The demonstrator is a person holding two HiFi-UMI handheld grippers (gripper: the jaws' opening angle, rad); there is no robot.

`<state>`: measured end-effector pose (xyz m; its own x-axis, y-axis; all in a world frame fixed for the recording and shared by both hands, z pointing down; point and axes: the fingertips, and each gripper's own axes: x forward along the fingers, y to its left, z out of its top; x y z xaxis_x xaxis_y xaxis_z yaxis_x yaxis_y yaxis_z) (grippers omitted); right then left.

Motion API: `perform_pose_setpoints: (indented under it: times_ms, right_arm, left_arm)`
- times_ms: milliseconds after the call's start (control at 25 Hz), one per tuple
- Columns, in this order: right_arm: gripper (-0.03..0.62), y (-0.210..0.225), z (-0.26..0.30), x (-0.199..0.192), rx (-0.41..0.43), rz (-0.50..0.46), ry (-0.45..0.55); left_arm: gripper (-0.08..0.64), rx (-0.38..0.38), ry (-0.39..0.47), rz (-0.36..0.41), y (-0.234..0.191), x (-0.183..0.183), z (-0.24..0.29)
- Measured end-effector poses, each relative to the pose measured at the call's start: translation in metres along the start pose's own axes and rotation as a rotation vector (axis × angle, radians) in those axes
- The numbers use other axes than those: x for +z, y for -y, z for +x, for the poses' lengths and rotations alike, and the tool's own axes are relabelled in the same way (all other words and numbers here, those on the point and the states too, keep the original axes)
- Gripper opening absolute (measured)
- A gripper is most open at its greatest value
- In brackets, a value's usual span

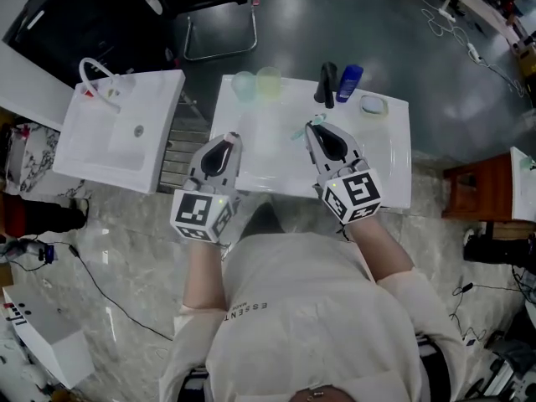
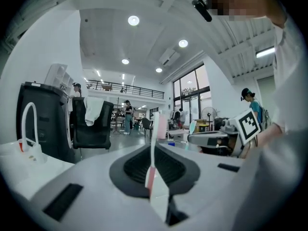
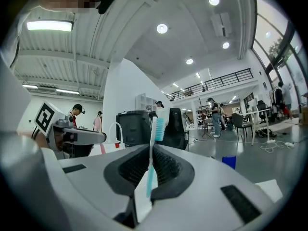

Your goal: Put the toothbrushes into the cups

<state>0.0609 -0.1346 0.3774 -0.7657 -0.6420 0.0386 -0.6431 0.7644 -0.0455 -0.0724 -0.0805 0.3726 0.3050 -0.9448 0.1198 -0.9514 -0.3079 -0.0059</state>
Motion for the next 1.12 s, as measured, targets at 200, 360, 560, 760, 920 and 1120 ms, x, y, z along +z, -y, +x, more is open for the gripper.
perform_pose_setpoints:
  times_ms: [200,360,560,760,920,1120]
  right_arm:
    - [0.035,0.017,0.06,0.012,-0.034,-0.008,-0.006]
    - [0.035,0.029,0.104,0.012,-0.065,-0.018,-0.024]
    - [0.035,0.044,0.148,0.011,-0.094,-0.006,-0.026]
    - [0.035,0.057,0.183,-0.002,-0.115,-0.017,-0.047]
    - [0.035,0.068,0.208,-0.028,-0.127,-0.011,-0.093]
    - [0.035,0.083,0.227,-0.067,-0.162,0.041,-0.174]
  left_arm:
    - [0.023,-0.039,0.002,-0.001,-0.05,0.011,0.038]
    - [0.023,-0.066,-0.005,-0.014,-0.087,0.009,0.063]
    - [0.023,-0.087,-0.016,-0.021,-0.119,0.004,0.087]
    - [0.023,-0.106,-0.043,-0.02,-0.139,-0.007,0.103]
    - [0.023,-0.127,-0.064,-0.033,-0.15,-0.019,0.115]
    - [0.023,-0.157,-0.085,-0.047,-0.161,-0.035,0.127]
